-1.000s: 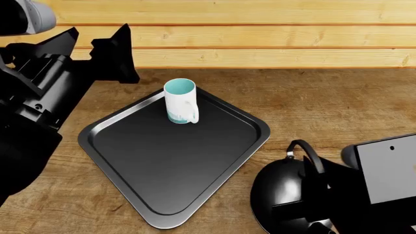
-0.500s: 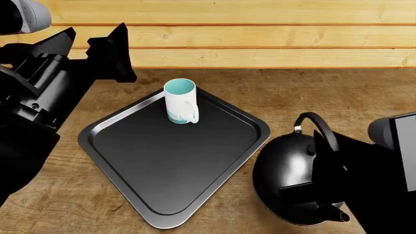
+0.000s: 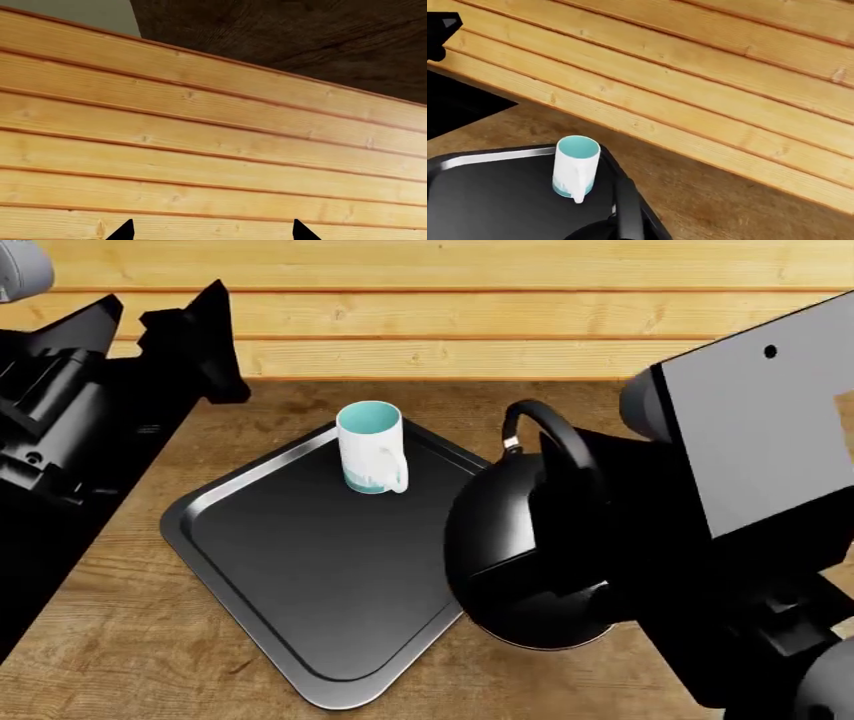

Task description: Pick the kettle from the counter and place it on the tray. Then pick the mug from the cabinet and place it on the tray. Then close the cabinet doors.

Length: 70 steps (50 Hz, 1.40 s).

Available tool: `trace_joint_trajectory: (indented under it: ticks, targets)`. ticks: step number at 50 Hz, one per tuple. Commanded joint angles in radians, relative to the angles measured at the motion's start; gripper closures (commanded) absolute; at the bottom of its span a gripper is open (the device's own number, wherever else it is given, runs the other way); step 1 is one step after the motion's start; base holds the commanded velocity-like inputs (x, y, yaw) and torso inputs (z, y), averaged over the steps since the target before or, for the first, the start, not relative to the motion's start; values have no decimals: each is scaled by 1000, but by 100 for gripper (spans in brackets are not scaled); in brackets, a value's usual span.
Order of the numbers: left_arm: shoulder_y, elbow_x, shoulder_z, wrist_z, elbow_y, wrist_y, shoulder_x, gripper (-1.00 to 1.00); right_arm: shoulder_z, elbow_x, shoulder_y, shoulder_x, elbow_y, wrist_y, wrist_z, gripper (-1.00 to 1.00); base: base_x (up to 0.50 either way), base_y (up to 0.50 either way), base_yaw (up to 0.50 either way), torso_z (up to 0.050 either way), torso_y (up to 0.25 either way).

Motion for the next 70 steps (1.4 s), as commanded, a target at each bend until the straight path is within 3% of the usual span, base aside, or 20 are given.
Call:
trace_joint_trajectory:
  ticks: [1,23,49,70]
  targets:
    - [46,-1,-16,15,-1,44,-35,-100,-99,-19,130,-140,106,9,-28,100,0,0,0,0,0]
    - [156,5,-40,51,-10,144,-96,-100,-173,-130,87,-330,231,8,-117,100,0,0,0,0,0]
    - [196,-6,-57,65,-21,181,-123,-100,-196,-215,44,-437,296,-18,-194,100,0,0,0,0,0]
    - [217,-10,-67,73,-29,198,-135,-100,-206,-288,3,-457,349,-33,-273,100,0,0,0,0,0]
